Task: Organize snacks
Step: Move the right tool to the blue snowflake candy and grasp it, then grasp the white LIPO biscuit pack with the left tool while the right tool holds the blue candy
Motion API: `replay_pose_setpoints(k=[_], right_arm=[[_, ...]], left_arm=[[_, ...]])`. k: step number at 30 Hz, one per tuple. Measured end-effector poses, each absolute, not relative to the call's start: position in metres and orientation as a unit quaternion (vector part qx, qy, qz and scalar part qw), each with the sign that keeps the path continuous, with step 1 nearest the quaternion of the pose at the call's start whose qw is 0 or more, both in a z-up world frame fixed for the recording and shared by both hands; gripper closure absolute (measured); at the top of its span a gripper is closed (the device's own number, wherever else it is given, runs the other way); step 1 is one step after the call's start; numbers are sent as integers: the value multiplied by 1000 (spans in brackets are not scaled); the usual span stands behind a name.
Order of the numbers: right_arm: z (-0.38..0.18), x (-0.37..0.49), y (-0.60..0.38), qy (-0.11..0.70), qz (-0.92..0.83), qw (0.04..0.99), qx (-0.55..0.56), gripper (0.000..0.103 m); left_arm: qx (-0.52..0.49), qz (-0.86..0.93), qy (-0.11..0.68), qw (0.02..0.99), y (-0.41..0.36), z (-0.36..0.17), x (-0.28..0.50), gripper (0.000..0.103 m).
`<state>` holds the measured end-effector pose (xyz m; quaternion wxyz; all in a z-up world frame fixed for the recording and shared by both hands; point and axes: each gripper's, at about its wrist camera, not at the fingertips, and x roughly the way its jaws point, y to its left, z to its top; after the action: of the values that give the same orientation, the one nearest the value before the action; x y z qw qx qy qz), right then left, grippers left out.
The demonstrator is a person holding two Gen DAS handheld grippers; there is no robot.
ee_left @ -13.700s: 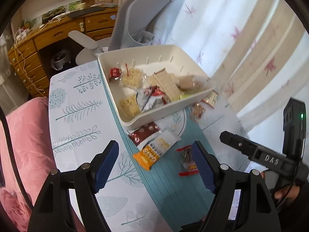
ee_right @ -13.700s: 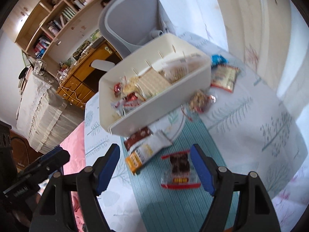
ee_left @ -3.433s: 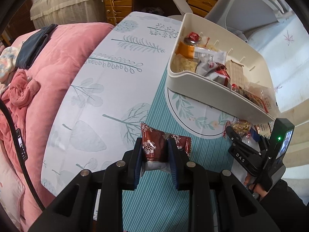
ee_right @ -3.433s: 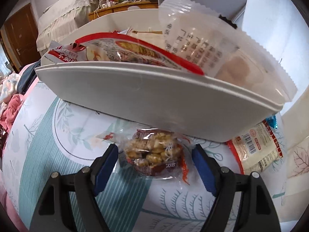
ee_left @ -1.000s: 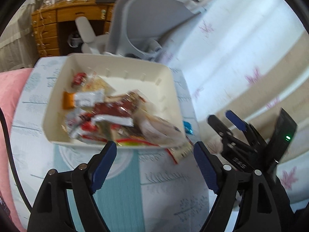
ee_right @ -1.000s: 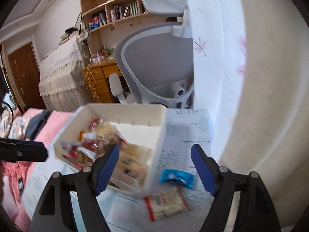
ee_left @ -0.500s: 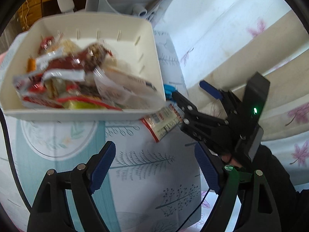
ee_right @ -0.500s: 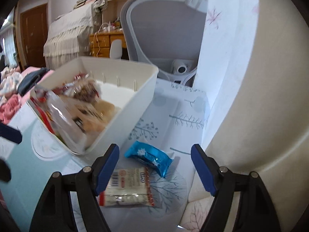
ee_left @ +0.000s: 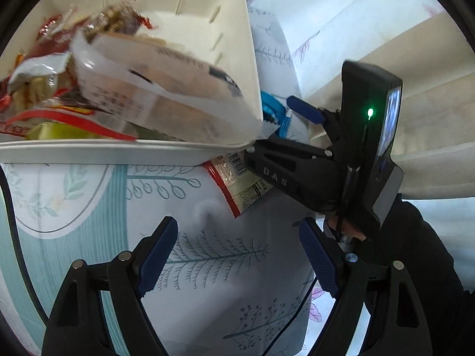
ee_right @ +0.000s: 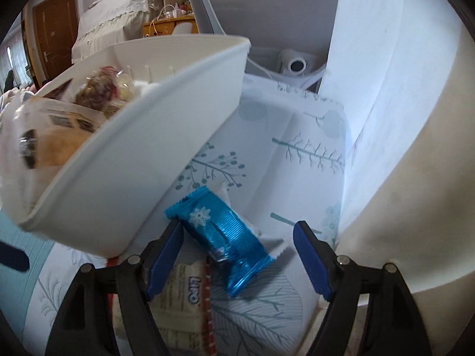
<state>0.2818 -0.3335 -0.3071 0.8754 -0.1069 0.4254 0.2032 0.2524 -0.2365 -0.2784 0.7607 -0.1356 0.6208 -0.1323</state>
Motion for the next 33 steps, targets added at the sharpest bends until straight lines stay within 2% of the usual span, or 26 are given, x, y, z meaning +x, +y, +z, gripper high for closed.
replay_pose_setpoints(k=[1,4,5,6,33], right_arm=[[-308,283,-335,425,207,876,-98,34],[-307,287,-338,421,201,880,-85,58],[-306,289,-340,424,198,881,-77,69],[-305,291,-343,428,197,880,-65,71],[-293,204,-429,493,83,865,38,72]], left_arm=[[-134,-130,625,758,-238,-281,254,20],[-134,-124,634,751,-243,-287,259,20],[-135,-122,636,750,-244,-288,260,20],[-135,-119,639,748,-247,-290,262,20],[-115,-52,657,744,-320,-316,305,20]])
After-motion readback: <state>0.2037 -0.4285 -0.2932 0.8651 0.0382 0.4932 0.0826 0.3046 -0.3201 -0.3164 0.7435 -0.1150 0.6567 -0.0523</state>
